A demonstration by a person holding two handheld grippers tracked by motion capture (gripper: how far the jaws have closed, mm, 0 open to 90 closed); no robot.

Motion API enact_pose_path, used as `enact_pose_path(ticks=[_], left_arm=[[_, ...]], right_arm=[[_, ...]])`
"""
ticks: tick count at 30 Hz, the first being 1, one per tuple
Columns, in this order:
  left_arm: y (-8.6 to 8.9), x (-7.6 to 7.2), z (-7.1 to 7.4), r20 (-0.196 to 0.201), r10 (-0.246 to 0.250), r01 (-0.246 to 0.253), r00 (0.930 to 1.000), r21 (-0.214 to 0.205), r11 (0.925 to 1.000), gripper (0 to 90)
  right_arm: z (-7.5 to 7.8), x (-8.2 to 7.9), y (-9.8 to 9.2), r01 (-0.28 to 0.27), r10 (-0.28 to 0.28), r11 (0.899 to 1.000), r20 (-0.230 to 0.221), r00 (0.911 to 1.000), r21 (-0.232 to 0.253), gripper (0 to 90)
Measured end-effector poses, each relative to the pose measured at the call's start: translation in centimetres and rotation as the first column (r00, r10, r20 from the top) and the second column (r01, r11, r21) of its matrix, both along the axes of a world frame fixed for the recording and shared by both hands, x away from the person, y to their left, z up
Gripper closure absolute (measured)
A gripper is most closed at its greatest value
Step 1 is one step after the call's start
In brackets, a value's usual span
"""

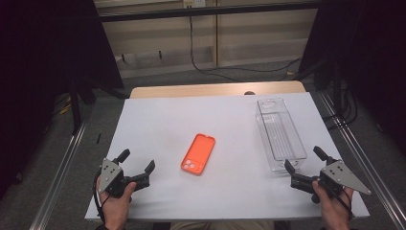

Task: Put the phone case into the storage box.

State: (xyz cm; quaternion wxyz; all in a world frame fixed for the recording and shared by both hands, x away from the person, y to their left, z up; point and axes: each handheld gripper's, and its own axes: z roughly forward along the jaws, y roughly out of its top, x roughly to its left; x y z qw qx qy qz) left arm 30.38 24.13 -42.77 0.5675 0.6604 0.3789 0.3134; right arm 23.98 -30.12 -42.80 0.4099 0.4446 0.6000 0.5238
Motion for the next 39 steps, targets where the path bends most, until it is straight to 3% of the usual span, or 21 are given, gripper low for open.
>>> enact_pose_path(ticks=[19, 20, 25, 32, 39], left_arm=[[-1.0, 0.6, 0.1, -0.047, -0.084, 0.085, 0.9953, 0.021, 0.9961, 3.6], [-1.2, 0.7, 0.0, -0.061, -0.113, 0.114, 0.9917, 0.006, 0.9935, 3.6], [-1.5, 0.9, 0.0, -0.072, -0.145, 0.145, 0.9869, 0.004, 0.9894, 3.5], [-1.9, 1.0, 0.1, -0.057, -0.169, 0.169, 0.9839, -0.005, 0.9856, 2.6], [-2.4, 1.2, 0.1, -0.046, -0.161, 0.161, 0.9858, -0.008, 0.9869, 2.3]], right_arm=[[-0.1, 0.0, -0.1, -0.021, 0.021, 1.000, -0.008, 0.9997, 0.010, 0.0], [-0.1, 0.0, -0.1, -0.022, 0.022, 1.000, -0.008, 0.9997, 0.009, 0.0], [-0.1, 0.0, 0.0, -0.021, 0.021, 1.000, -0.006, 0.9998, 0.005, 0.0], [-0.1, 0.0, 0.0, -0.024, 0.024, 1.000, -0.004, 0.9997, 0.003, 0.0], [0.0, 0.0, 0.3, -0.029, 0.029, 1.000, -0.001, 0.9996, -0.004, 0.0]])
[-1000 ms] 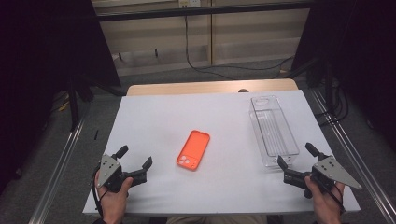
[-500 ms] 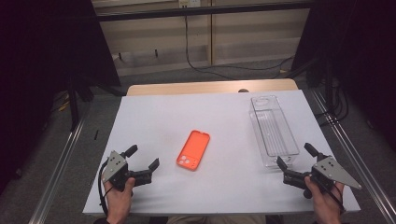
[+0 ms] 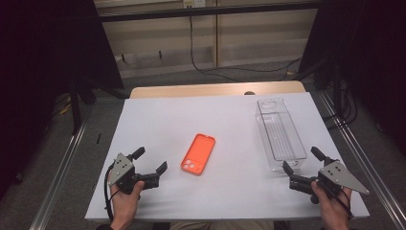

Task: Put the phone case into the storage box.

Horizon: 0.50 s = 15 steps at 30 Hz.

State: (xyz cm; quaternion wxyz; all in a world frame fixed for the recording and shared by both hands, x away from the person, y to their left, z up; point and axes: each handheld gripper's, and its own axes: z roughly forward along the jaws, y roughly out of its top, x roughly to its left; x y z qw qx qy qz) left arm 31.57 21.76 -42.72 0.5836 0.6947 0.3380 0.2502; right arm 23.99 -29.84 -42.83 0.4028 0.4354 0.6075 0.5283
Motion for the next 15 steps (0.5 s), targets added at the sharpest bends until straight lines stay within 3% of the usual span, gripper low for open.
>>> enact_pose_path(ticks=[15], left_arm=[[-1.8, 1.1, 0.2, 0.020, -0.007, 0.007, 0.9998, -0.020, 0.9998, 2.1]], right_arm=[[0.0, 0.0, 0.0, -0.002, 0.002, 1.000, -0.001, 1.0000, -0.001, 0.0]])
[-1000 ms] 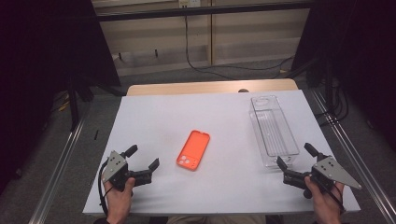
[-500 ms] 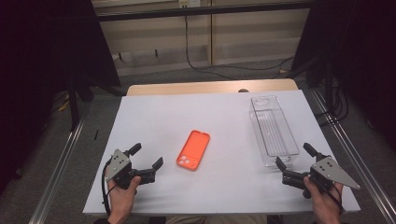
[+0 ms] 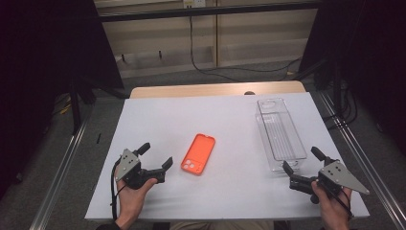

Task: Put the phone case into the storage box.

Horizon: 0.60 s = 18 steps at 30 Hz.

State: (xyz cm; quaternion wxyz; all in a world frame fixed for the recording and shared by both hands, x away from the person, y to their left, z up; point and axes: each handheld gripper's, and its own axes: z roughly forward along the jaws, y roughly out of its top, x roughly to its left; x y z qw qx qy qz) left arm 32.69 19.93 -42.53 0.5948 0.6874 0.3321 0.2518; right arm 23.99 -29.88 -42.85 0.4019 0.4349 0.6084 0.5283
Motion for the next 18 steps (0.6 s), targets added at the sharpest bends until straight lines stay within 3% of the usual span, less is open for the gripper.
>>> enact_pose_path(ticks=[18], left_arm=[[-1.7, 1.6, 0.4, 0.039, -0.003, 0.002, 0.9992, 0.016, 0.9999, 2.1]], right_arm=[[-0.1, 0.0, 0.0, 0.000, 0.000, 1.000, -0.004, 1.0000, 0.004, 0.0]])
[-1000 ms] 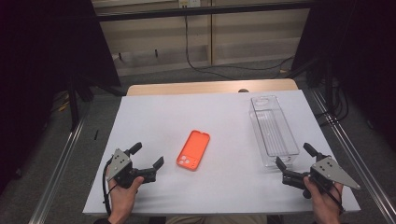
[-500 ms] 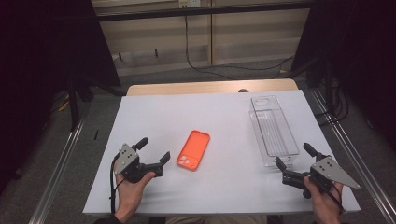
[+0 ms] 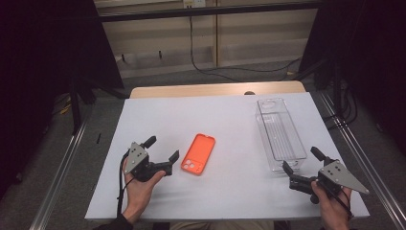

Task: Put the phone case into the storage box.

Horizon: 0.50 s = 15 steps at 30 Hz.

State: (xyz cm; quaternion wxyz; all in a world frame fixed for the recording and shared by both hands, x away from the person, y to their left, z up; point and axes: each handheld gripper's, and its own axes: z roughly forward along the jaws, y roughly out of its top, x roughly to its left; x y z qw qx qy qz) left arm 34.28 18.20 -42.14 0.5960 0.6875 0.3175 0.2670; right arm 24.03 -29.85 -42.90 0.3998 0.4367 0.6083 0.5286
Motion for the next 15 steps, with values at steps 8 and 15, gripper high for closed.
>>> enact_pose_path(ticks=[8, 15], left_arm=[[-0.8, 0.9, 0.2, 0.010, 0.002, -0.002, 0.9999, -0.003, 1.0000, 2.1], [-1.7, 1.6, 0.2, 0.017, -0.010, 0.010, 0.9998, -0.001, 1.0000, 2.1]], right_arm=[[0.0, 0.0, 0.0, -0.001, 0.001, 1.000, 0.002, 1.0000, -0.002, 0.0], [0.0, 0.0, 0.0, -0.002, 0.002, 1.000, 0.003, 1.0000, -0.002, 0.0]])
